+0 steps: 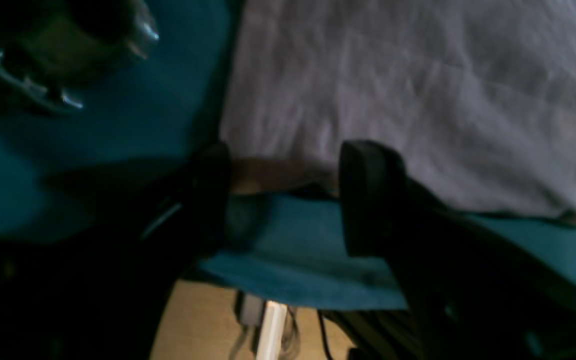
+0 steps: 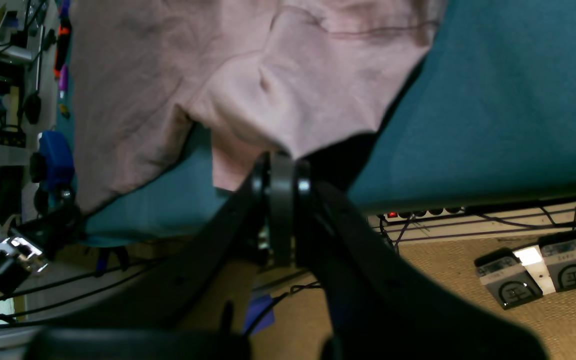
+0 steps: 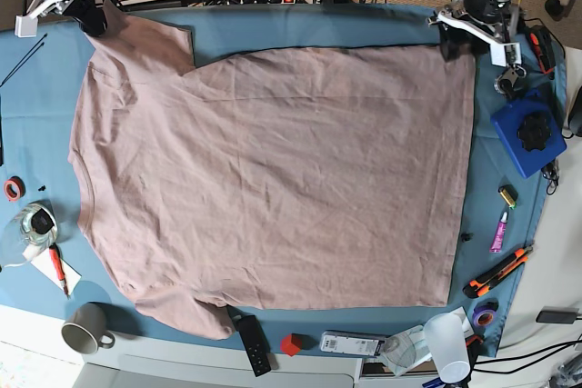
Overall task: Fold the T-shirt properly
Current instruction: 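Grasp the opposite shoulder edge of the shirt with the left gripper, then lift the shirt's collar edge with both grippers and pull it taut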
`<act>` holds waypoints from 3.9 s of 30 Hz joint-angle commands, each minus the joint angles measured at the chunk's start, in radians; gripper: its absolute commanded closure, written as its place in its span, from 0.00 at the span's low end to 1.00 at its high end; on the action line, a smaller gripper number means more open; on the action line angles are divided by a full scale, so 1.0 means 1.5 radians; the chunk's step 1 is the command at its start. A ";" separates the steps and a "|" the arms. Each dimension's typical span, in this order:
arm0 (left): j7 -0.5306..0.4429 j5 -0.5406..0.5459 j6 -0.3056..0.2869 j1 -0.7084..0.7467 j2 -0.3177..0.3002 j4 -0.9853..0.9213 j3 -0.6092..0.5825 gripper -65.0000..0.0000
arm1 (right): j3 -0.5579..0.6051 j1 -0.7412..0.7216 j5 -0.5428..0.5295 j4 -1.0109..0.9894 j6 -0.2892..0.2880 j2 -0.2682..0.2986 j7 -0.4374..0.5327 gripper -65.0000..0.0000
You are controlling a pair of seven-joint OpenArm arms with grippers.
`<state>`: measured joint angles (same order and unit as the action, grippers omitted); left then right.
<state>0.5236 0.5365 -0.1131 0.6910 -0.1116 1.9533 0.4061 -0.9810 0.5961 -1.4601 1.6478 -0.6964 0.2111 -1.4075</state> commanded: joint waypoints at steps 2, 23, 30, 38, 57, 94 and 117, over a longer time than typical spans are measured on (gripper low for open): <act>0.008 0.013 0.000 -0.015 -0.003 -0.020 0.002 0.45 | -0.006 0.006 -0.016 0.009 -0.001 0.011 0.007 1.00; 0.134 0.090 -0.047 -0.040 0.021 -0.087 0.002 1.00 | -0.006 0.025 -0.016 0.009 -0.001 0.013 0.007 1.00; 0.134 0.029 -0.047 -0.040 0.020 -0.055 0.002 1.00 | -0.006 0.025 -0.016 0.010 -0.001 0.013 0.007 1.00; 0.161 0.027 -0.047 -0.032 0.020 0.038 0.002 1.00 | -0.018 0.025 -0.016 0.057 -0.001 0.012 0.007 1.00; 0.190 -0.018 -0.047 0.089 0.020 0.153 0.083 1.00 | -0.103 0.107 -0.016 0.141 -0.001 0.012 0.007 1.00; 0.174 0.040 -0.064 0.020 0.017 0.148 0.128 1.00 | 0.004 -0.016 0.197 0.140 -0.001 0.038 0.102 1.00; 0.126 -0.031 -0.076 -0.046 0.017 0.089 0.047 1.00 | 0.066 -0.134 0.347 0.139 0.009 0.048 0.148 1.00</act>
<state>0.7464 0.4793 -0.2256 0.6193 -0.0795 2.0674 0.4694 -0.8742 0.3969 -0.9272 1.8446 -0.6811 0.2630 -1.2148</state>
